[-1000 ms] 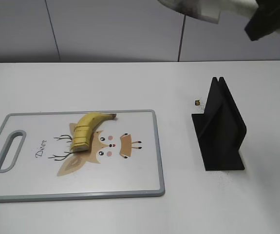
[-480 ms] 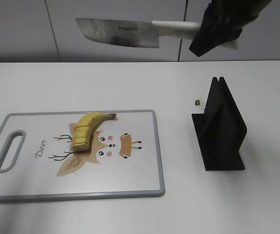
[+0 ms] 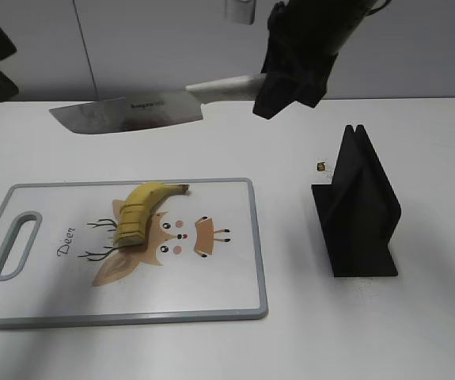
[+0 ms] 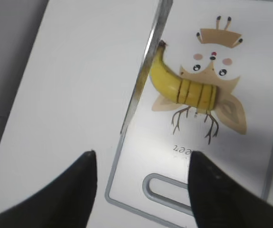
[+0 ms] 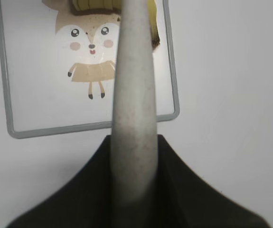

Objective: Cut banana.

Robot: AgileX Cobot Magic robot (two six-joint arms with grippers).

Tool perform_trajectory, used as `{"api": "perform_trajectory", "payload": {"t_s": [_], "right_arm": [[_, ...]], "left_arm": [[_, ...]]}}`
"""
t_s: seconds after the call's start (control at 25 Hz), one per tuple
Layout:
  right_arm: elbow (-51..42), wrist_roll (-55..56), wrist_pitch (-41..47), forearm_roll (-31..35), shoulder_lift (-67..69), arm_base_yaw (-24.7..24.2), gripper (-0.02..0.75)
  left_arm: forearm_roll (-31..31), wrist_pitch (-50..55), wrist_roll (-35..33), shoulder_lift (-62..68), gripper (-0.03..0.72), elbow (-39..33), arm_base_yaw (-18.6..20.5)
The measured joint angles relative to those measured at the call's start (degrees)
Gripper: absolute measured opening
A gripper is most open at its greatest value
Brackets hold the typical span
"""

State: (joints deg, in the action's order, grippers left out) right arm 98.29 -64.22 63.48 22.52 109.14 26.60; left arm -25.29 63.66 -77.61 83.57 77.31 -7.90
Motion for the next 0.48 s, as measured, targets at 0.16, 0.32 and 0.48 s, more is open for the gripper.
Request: {"api": "perform_trajectory", "payload": {"t_s": [0.16, 0.32, 0.48], "right_arm": [[3.4, -0.5, 0.0, 0.1, 3.6, 1.5, 0.161], [4.4, -1.9, 0.0, 0.2, 5.2, 2.0, 0.161], [4.6, -2.3, 0.0, 0.5, 5.2, 2.0, 0.162]], "left_arm": [[-0.7, 0.4, -2.8, 4.1, 0.587, 0.1, 0.0], [-0.9, -1.5, -4.0, 7.5, 0.587, 0.1, 0.0], [-1.1, -1.8, -5.1, 10.4, 0.574, 0.1, 0.0]]}}
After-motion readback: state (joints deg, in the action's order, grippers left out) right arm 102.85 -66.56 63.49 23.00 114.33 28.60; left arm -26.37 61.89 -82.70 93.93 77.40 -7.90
